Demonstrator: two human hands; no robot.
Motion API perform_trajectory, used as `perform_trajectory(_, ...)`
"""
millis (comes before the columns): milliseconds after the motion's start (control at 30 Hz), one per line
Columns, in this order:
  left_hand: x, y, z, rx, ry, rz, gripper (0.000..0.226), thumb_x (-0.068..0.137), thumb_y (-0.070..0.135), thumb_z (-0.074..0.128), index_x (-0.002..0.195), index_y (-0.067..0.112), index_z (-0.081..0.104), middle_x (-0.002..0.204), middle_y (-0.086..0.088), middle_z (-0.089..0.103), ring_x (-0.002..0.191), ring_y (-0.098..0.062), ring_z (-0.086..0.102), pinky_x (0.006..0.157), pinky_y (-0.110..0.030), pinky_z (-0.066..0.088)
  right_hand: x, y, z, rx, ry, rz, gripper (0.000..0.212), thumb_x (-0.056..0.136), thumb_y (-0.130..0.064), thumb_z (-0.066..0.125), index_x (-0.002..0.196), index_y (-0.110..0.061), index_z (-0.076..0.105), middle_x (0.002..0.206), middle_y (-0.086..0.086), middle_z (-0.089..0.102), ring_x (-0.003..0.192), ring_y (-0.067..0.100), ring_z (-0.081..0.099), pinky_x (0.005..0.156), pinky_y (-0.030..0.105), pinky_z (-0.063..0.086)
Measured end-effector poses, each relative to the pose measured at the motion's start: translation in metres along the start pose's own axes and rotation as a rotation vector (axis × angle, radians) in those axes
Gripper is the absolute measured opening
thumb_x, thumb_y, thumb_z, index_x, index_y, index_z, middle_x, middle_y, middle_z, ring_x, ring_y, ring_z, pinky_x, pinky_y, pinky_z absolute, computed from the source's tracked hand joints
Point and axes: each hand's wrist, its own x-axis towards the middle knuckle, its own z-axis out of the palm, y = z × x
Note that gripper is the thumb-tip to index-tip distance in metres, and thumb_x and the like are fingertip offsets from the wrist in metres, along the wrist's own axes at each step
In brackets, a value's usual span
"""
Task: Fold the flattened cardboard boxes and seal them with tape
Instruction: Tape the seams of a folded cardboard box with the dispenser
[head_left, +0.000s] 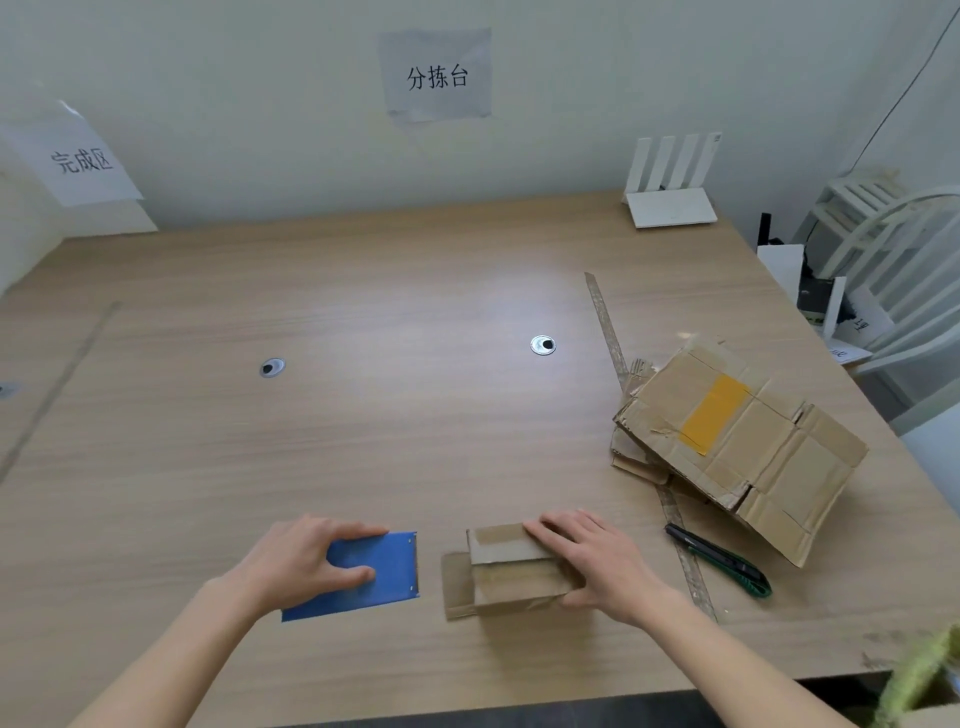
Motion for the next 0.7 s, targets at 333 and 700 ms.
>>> perform_trajectory(333,0.02,0.004,0.052,0.061,0.068,0.008,0.055,0.077,0.075,0.054,0.129,0.057,0.053,0.124,0.027,0.063,0.111,-0.003,0.058,0.086,-0.023,0.045,0.002,-0.023,-0.003,-0.087,-0.106,0.017,0.098,0.093,-0.036,0.06,0.152,-0.056,-0.016,0.169,0.011,-0.004,0.156,0.032,-0.011,0.123,0.051,-0.012)
perform_trajectory(700,0.039,0.027,0.084,0.069,0.153,-0.054,0.053,0.08,0.071,0.051,0.13,0.052,0.055,0.119,0.022,0.066,0.107,-0.007,0.061,0.076,-0.027,0.045,0.035,-0.083,0.016,0.296,0.178,0.279,0.071,0.097,-0.073,0.029,0.153,-0.03,0.027,0.168,-0.008,0.014,0.155,0.007,-0.002,0.125,0.028,-0.009)
